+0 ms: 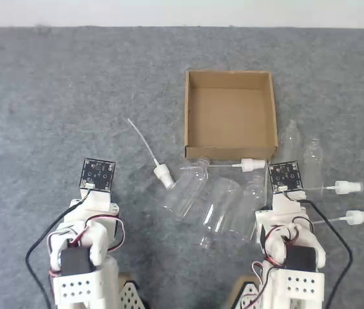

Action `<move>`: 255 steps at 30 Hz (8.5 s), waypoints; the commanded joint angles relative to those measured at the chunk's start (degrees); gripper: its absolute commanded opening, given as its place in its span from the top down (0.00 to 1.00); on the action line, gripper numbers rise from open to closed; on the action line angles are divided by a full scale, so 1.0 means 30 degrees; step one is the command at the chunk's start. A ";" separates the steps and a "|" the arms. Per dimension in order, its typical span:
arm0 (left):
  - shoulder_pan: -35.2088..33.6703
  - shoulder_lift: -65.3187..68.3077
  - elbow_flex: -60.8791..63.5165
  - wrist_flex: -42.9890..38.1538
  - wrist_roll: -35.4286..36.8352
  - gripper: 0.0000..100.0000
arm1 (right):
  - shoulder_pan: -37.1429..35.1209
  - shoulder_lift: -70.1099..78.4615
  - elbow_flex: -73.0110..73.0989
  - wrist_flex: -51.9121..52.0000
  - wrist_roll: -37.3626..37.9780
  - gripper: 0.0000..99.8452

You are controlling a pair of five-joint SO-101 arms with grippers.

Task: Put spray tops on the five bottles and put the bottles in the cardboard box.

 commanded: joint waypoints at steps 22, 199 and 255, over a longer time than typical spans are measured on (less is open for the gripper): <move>-0.0059 -0.0410 -0.0161 0.0029 -0.0176 0.99 | 0.2916 -0.0132 -0.8293 -0.0513 0.3927 0.99; -0.0059 3.3319 -2.2403 -0.2432 -0.7355 0.89 | 1.6952 3.5766 -3.3758 0.4410 1.2806 0.95; 0.3634 3.4286 -2.2227 -0.3399 -0.2227 0.88 | 1.6952 3.5736 -3.3084 0.4381 1.2923 0.95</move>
